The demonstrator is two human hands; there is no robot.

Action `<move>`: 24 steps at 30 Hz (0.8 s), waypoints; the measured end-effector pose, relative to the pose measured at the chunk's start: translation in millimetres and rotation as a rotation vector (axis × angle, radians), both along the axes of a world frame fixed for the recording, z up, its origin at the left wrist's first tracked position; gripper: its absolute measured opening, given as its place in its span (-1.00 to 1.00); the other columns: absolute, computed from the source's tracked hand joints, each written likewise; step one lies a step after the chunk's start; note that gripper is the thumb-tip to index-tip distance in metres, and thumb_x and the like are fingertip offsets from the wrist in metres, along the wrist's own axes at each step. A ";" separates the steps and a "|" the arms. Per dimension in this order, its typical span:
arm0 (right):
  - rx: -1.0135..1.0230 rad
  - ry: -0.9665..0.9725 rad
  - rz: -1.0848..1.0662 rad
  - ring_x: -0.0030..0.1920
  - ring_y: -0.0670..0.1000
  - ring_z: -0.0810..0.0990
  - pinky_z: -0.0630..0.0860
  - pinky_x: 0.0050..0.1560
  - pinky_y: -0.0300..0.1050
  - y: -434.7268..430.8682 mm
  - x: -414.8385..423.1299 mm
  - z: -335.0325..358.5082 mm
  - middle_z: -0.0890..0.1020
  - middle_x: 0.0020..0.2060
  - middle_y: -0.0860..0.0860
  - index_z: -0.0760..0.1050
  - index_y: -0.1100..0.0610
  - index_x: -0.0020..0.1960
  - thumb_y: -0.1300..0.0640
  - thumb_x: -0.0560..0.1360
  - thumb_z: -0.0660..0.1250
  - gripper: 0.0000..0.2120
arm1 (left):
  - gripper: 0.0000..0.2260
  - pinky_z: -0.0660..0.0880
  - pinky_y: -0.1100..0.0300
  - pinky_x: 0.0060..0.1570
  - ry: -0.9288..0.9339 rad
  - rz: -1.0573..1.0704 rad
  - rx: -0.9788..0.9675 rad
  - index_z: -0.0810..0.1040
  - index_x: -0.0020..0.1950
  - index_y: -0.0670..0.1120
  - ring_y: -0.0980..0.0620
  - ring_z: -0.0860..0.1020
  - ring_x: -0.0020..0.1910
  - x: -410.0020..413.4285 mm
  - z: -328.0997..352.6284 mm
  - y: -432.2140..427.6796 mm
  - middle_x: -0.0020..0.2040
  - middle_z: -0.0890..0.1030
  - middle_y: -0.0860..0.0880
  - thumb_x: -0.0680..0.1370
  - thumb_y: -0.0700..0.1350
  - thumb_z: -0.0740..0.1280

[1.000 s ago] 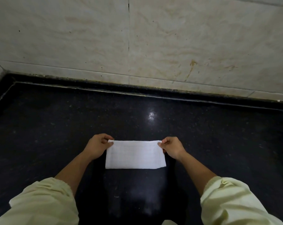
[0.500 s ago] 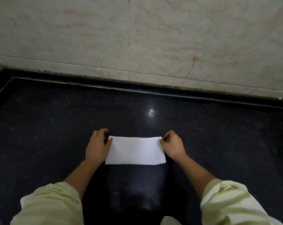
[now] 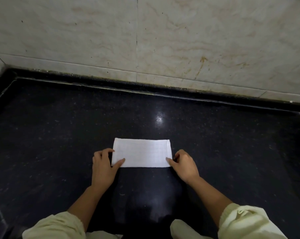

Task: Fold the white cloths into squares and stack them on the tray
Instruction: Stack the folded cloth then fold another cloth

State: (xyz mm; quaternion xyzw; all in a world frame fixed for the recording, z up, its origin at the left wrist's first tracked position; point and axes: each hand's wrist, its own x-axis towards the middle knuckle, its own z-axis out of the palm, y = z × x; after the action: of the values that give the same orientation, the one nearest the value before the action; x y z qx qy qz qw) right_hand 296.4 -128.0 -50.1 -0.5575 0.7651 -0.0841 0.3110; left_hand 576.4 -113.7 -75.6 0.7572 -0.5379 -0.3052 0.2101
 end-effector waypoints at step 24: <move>0.156 -0.491 -0.468 -0.28 0.06 0.61 0.63 -0.16 0.00 -6.5 2.2 3.2 0.63 -0.24 0.13 0.53 0.25 -0.18 0.23 0.41 0.44 -0.89 | -0.81 0.56 0.21 -0.31 0.508 0.334 0.393 0.63 -0.11 -0.25 -0.07 0.67 -0.25 -0.8 19.5 0.6 -0.17 0.68 -0.19 0.44 -0.14 0.51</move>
State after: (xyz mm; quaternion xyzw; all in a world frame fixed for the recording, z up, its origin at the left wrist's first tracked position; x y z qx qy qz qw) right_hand 298.6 -134.5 -46.9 -0.3048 0.7786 -0.2261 0.4998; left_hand 575.6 -113.2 -56.0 0.7605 -0.2684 -0.5427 0.2345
